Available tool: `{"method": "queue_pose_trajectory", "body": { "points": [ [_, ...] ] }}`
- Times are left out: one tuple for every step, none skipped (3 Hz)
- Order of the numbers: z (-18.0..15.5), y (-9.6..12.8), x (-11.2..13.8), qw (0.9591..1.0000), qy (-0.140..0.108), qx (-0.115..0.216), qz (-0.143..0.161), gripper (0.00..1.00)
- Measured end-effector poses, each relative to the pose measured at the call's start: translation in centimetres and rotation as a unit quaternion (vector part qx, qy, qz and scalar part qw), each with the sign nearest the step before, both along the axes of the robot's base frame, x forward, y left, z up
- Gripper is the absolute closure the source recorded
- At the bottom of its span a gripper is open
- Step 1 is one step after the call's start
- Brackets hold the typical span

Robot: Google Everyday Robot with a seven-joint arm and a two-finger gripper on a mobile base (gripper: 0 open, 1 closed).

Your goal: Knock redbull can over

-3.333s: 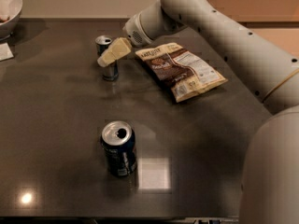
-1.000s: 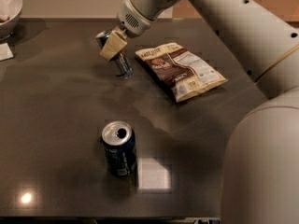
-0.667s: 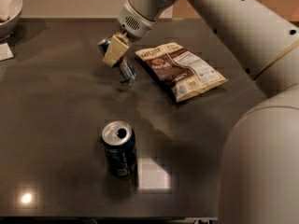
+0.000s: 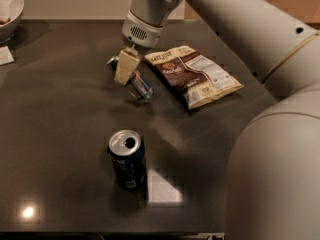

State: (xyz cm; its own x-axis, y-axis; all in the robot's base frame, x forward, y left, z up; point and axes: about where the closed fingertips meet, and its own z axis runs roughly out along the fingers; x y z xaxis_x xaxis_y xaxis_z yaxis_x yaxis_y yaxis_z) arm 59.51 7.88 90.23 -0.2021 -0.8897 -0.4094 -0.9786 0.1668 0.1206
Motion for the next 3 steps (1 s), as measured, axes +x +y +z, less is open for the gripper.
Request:
{"method": "queue_pose_trajectory", "body": {
  "points": [
    [-0.9,-0.1,-0.5,0.9991,0.005,-0.034,0.023,0.84],
    [-1.8,0.0,-0.8,0.9968,0.005,-0.065,0.047,0.59],
    [-2.8,0.0,-1.0,0.9942,0.007,-0.088,0.061,0.37]
  ]
}}
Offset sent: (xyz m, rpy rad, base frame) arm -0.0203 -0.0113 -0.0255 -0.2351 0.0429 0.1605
